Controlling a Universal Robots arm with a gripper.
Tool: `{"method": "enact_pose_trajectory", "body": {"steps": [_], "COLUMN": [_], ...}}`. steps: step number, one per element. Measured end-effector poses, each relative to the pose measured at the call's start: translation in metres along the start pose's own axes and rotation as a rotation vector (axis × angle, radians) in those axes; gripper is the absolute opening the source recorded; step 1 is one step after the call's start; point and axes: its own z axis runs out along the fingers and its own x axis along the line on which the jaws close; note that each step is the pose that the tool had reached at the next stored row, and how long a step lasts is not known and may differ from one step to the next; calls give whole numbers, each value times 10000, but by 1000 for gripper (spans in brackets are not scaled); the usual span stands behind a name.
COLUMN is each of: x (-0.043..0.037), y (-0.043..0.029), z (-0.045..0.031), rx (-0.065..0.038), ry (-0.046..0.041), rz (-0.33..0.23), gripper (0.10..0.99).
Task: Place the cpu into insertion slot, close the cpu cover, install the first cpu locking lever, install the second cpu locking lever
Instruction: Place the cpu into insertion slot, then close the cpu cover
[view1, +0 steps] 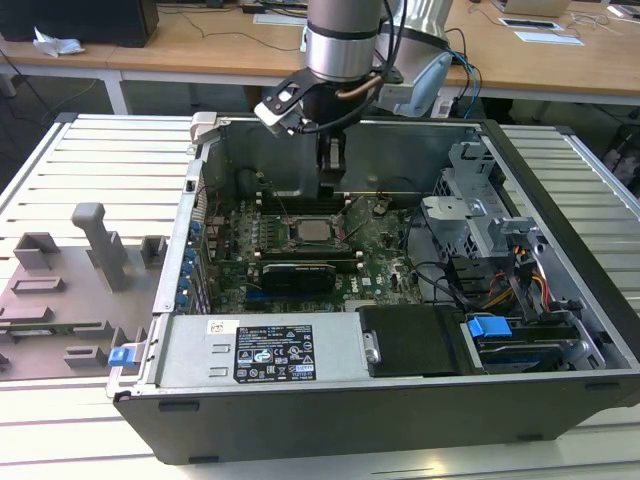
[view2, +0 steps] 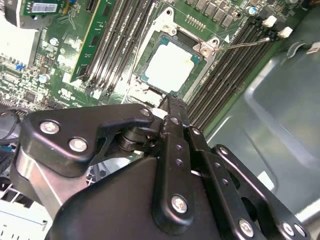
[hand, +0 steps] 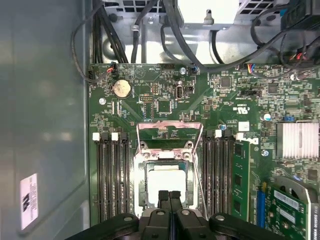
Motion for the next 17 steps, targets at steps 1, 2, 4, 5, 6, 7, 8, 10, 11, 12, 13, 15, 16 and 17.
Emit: {"method": "enact_pose_trajectory", "body": {"steps": [1, 2, 4, 5, 6, 7, 8, 10, 11, 12, 13, 15, 16, 17], "x": [-2, -3, -3, -3, -3, -4, -3, -4, -4, -4, -4, -4, -4, -4], "y": [0, 0, 0, 0, 0, 0, 0, -1, -1, -1, 0, 2, 7, 15], "z": [-62, -84, -112, -113, -113, -114, -115, -115, -116, -116, -116, -116, -117, -117], "rx": [-1, -1, -1, -2, -2, -1, -1, -1, -1, -1, -1, -1, 0, 1], "ry": [0, 0, 1, 3, 3, 1, 1, 1, 0, 1, 1, 0, -1, -2], "rz": [0, 0, -1, 0, 0, 0, 0, 0, 0, 0, 0, -2, -2, 0], "gripper": [106, 106, 106, 106, 106, 106, 106, 106, 106, 106, 106, 106, 106, 106]}}
